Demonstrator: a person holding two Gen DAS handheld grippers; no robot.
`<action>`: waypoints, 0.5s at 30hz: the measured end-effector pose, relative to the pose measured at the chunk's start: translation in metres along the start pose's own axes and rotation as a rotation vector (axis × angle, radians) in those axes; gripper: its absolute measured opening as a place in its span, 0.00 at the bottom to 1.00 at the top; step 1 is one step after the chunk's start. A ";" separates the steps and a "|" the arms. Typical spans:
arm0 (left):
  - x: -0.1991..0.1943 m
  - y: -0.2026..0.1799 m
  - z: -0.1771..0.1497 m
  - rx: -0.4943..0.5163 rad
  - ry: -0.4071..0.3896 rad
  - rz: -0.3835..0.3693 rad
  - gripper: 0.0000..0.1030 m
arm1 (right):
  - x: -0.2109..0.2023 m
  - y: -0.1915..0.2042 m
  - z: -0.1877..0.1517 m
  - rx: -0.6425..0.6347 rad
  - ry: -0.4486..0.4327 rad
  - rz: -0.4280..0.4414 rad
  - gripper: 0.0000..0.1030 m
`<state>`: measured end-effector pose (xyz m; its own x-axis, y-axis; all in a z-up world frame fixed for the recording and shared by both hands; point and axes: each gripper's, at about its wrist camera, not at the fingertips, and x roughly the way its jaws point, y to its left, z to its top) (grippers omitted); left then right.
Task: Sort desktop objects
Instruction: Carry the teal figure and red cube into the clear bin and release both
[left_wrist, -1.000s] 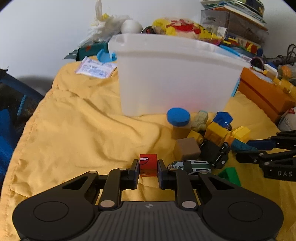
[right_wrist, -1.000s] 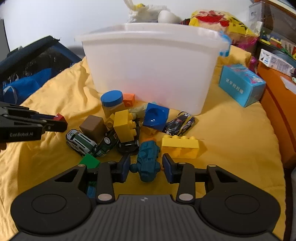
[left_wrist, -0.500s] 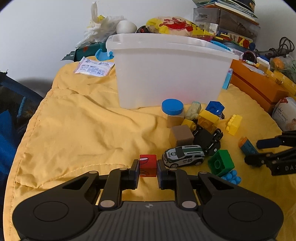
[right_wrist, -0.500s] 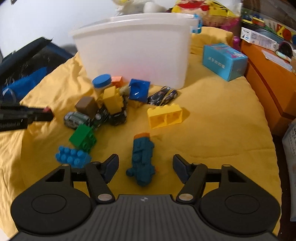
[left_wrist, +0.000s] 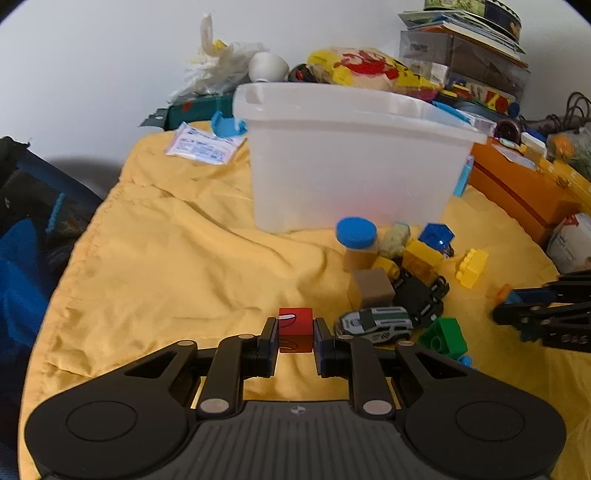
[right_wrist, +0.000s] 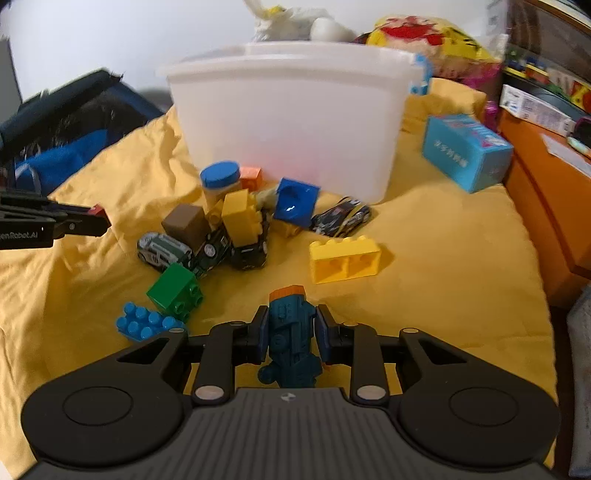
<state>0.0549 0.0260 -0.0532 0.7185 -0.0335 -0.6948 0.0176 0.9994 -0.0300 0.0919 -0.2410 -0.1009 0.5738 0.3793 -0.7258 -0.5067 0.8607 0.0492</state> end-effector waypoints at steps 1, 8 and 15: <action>-0.002 0.001 0.003 -0.003 -0.006 -0.001 0.21 | -0.005 -0.002 0.001 0.013 -0.011 -0.002 0.28; -0.019 -0.002 0.031 -0.008 -0.067 0.004 0.21 | -0.039 -0.011 0.027 0.095 -0.108 0.017 0.28; -0.032 -0.003 0.078 0.012 -0.141 0.013 0.21 | -0.066 -0.022 0.084 0.120 -0.228 0.036 0.28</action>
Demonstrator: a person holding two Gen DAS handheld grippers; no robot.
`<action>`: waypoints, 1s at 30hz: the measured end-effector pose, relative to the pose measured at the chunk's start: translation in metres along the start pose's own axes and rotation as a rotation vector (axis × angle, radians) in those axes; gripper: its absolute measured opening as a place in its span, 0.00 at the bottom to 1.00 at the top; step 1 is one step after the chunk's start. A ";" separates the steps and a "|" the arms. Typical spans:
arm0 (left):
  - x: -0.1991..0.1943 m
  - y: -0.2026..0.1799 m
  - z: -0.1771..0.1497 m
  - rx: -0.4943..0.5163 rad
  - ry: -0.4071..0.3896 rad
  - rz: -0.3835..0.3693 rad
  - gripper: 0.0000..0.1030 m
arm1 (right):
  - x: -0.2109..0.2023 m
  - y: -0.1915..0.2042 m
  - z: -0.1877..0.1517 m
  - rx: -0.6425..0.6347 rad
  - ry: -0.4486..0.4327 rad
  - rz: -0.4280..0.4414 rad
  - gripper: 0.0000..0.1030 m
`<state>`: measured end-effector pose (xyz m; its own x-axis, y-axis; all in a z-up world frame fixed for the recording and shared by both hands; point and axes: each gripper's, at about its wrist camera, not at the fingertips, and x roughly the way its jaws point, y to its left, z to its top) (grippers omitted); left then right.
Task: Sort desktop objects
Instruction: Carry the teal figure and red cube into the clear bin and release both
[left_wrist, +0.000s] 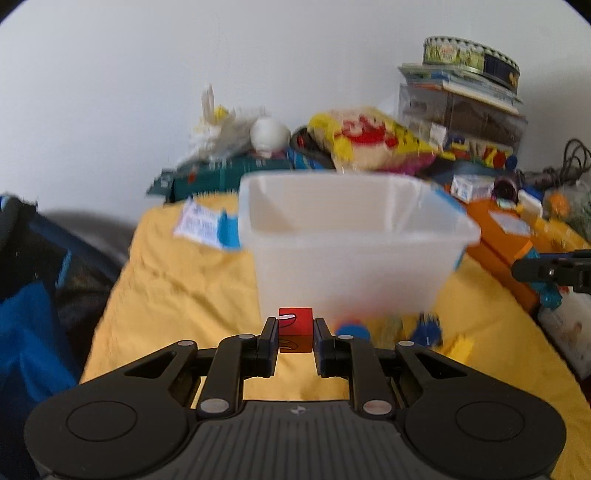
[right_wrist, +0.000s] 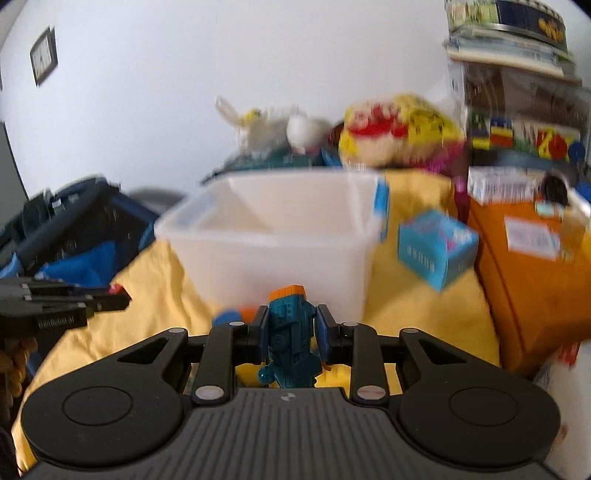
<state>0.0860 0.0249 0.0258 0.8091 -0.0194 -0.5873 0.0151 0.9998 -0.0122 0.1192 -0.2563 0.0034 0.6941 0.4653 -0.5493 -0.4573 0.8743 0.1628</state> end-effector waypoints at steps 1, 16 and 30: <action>0.000 0.000 0.007 0.002 -0.012 0.004 0.21 | 0.001 0.000 0.008 -0.004 -0.013 0.005 0.28; 0.028 0.001 0.111 0.029 -0.089 0.021 0.21 | 0.035 -0.003 0.098 -0.048 -0.057 0.014 0.28; 0.075 -0.007 0.129 0.018 -0.006 0.017 0.46 | 0.091 0.001 0.117 -0.107 0.044 -0.012 0.31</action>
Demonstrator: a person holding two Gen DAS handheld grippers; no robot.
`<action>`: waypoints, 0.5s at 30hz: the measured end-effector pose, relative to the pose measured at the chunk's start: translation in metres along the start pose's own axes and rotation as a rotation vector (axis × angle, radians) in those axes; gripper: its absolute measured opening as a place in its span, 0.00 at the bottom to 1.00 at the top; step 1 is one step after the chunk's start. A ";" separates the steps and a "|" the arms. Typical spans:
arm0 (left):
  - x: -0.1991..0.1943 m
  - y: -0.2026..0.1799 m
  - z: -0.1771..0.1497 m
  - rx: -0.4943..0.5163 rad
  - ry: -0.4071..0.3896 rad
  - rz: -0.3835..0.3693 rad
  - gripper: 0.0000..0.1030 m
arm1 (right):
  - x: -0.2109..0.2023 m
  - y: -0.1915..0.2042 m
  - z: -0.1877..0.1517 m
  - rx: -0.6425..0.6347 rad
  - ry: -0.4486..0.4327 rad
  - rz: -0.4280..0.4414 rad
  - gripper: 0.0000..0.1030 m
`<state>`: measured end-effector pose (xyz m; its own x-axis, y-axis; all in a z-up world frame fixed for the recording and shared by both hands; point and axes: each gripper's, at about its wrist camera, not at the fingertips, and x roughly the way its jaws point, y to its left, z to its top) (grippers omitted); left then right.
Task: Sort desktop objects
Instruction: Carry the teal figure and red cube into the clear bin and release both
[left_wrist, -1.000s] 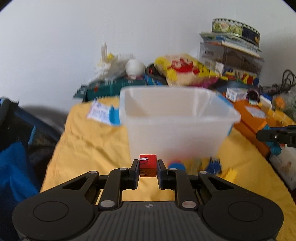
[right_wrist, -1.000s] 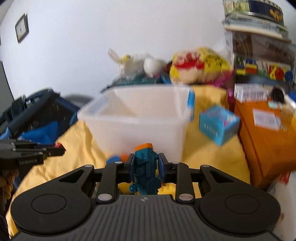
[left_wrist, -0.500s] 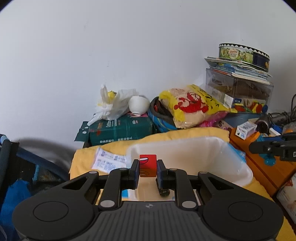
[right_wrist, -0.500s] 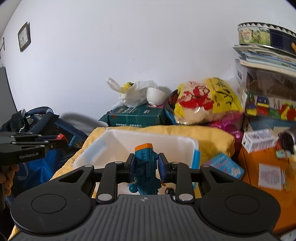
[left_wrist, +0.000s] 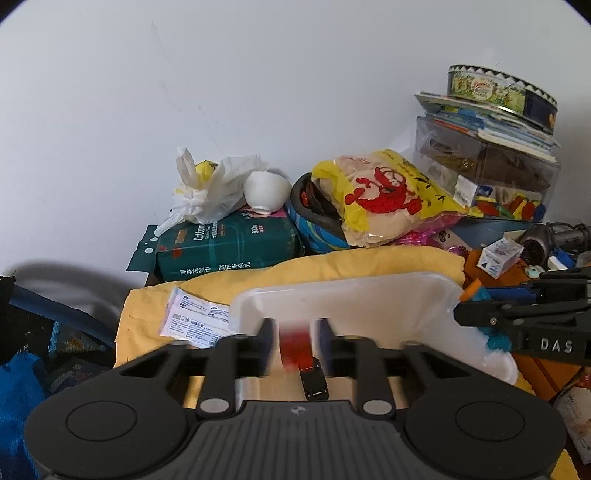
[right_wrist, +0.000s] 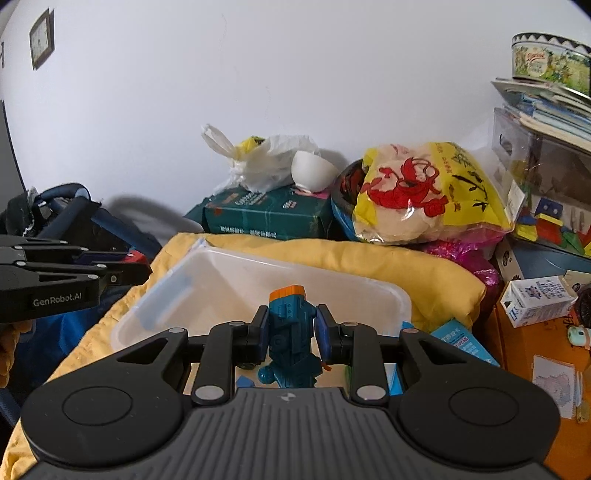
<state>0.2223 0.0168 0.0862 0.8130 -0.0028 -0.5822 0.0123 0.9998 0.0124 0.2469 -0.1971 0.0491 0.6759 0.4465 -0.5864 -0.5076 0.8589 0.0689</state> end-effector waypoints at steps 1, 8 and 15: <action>0.002 0.000 0.000 -0.001 0.000 0.020 0.66 | 0.003 0.000 0.000 -0.006 0.002 -0.005 0.39; -0.004 0.003 -0.020 0.040 0.000 0.033 0.71 | -0.001 -0.003 -0.010 0.001 -0.005 -0.030 0.56; -0.040 0.007 -0.094 0.006 0.008 -0.024 0.71 | -0.043 -0.003 -0.062 0.015 -0.039 -0.014 0.66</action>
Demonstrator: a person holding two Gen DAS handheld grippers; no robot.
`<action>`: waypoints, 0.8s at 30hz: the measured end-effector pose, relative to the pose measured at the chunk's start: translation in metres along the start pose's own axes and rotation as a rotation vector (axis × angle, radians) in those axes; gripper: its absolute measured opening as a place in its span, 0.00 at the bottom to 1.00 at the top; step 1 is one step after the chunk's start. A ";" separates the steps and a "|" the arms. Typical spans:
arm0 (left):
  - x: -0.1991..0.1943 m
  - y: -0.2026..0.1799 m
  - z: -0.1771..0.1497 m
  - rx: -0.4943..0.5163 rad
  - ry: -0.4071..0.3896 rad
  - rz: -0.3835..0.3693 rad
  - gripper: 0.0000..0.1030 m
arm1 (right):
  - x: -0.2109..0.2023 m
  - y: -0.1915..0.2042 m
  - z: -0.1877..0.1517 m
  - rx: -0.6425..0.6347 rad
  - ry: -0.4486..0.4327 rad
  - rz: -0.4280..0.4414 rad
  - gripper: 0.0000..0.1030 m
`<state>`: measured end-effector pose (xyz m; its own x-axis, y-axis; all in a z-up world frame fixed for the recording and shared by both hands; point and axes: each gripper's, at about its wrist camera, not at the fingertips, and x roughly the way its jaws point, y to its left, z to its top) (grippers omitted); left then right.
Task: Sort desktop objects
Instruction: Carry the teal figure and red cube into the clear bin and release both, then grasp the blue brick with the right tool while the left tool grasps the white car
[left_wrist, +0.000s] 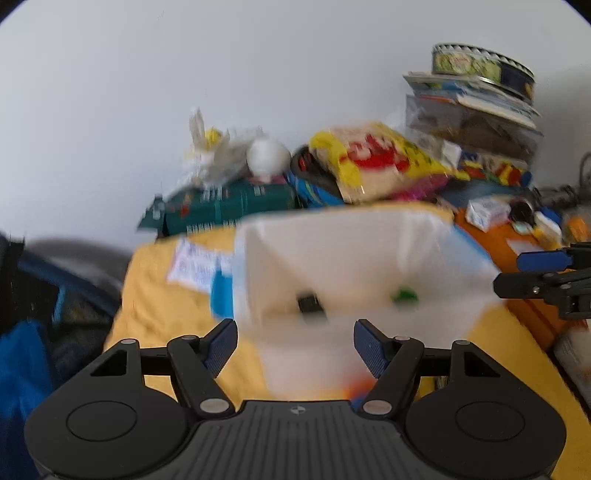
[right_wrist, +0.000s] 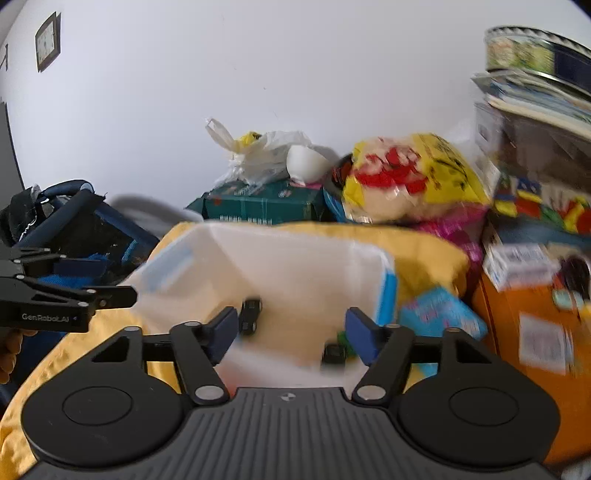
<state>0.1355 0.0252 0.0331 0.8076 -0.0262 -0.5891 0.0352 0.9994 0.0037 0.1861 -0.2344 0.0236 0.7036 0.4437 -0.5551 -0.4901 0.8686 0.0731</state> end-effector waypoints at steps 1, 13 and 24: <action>-0.004 -0.001 -0.016 -0.005 0.011 -0.013 0.71 | -0.005 0.001 -0.013 0.007 0.013 0.001 0.66; -0.031 0.018 -0.105 -0.078 0.089 0.058 0.71 | -0.005 0.084 -0.151 -0.004 0.271 0.098 0.66; -0.025 0.009 -0.122 -0.047 0.135 0.011 0.71 | 0.009 0.106 -0.159 -0.040 0.244 0.051 0.53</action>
<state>0.0434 0.0373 -0.0511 0.7212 -0.0149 -0.6925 -0.0032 0.9997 -0.0248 0.0590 -0.1727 -0.1053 0.5344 0.4165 -0.7355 -0.5456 0.8346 0.0762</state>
